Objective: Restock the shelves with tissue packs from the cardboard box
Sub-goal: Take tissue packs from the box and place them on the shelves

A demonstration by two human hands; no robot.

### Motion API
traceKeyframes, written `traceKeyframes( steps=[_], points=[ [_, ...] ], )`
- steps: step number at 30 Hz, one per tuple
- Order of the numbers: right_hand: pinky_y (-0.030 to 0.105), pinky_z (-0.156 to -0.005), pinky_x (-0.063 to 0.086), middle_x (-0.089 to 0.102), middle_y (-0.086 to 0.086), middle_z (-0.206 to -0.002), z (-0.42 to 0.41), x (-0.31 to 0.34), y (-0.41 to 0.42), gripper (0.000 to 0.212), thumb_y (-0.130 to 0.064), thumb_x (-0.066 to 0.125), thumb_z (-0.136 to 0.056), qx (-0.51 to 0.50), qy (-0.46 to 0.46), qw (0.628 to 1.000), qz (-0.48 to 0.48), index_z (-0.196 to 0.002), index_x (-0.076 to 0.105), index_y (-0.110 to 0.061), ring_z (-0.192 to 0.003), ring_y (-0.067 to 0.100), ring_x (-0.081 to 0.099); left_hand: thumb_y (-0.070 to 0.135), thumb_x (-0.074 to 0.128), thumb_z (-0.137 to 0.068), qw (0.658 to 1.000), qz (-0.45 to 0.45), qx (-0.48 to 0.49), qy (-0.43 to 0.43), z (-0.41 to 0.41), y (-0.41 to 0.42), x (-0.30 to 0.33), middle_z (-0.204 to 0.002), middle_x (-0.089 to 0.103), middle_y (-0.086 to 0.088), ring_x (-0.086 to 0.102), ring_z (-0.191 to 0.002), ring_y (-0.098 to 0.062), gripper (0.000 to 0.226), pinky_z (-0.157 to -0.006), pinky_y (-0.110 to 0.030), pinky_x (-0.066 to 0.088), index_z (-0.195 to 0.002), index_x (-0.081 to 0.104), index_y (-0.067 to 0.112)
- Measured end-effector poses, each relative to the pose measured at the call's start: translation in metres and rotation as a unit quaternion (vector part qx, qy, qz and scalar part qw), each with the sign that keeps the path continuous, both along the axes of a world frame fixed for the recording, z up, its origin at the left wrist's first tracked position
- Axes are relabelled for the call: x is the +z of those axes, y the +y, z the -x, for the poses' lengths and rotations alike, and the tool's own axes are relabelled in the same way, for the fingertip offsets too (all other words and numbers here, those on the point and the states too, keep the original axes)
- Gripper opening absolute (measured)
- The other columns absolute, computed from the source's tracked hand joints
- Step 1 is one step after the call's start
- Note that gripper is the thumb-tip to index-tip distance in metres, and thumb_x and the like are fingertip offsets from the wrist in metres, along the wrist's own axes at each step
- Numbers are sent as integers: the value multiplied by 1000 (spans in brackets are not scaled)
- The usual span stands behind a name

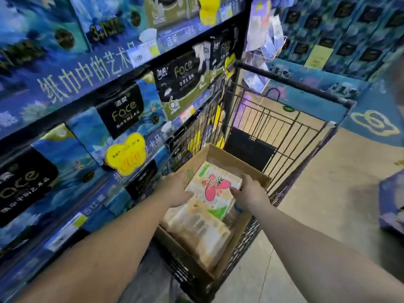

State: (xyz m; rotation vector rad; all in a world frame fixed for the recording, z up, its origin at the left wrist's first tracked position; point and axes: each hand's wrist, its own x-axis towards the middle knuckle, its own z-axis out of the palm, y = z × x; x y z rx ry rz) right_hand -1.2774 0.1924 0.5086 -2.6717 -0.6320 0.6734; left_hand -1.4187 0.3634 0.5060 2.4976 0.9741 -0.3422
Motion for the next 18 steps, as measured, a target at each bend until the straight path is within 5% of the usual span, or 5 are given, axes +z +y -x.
traceKeyframes(
  steps=[8,18],
  points=[
    [41,-99,43,50,17,-135,-33,-67,47,66,-45,58,-90,-61,78,995,12,-144,32,-17,-123,37,50,47,67,-83,996,89,0,29,-58,58,-72,-147,40,-9,43,-130,-31,84,-102,-39,43,-150,25,21],
    [27,-78,39,58,7,-129,-65,-179,47,62,-31,61,-89,-183,185,965,-16,-143,33,-21,-116,29,57,34,76,-81,971,218,86,40,-109,71,-179,-153,32,-7,38,-135,-28,97,-105,-34,37,-154,13,24]
  ],
)
